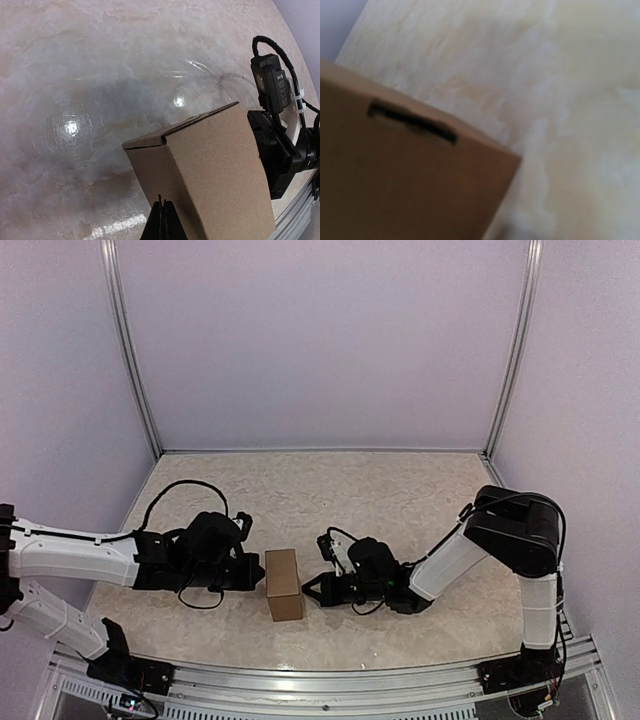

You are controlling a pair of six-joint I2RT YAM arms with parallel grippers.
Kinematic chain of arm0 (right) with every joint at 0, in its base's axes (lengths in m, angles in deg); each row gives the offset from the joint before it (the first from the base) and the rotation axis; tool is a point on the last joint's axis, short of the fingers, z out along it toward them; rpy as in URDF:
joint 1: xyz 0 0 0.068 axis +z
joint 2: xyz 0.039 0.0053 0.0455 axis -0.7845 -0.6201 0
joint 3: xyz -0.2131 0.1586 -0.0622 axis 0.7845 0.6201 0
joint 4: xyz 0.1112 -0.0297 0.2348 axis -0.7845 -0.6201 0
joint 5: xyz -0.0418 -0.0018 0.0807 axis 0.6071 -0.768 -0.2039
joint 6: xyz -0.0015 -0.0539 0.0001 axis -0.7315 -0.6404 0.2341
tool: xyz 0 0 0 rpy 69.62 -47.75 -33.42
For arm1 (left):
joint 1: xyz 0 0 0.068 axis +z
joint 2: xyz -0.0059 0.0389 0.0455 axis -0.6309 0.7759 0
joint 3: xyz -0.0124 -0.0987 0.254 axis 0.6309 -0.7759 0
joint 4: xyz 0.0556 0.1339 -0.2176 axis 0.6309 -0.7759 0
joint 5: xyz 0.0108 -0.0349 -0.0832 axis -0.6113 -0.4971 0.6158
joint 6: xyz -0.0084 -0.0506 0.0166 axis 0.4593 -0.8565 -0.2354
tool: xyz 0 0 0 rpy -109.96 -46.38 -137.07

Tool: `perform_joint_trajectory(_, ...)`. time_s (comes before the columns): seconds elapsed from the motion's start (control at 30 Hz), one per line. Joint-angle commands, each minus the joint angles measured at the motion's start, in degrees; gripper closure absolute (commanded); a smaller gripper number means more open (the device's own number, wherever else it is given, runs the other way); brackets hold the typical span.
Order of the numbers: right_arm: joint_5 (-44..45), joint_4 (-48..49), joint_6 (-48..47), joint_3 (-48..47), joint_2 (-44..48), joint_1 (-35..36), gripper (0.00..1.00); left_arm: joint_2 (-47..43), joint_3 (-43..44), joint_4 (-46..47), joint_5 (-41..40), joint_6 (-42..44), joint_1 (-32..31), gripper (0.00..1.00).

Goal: Fold the paper box

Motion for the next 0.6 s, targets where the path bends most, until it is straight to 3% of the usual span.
perform_joint_trajectory(0.0,-1.1,-4.0,0.3,-1.1,-2.8,1.1,1.0,2.9,2.0,3.4,3.9,1.0,-0.9,1.0)
perform_joint_trajectory(0.57,1.7,-2.2,0.8,3.4,-2.9,1.0,1.0,9.5,10.2,5.1,5.9,4.6,-3.7,1.0)
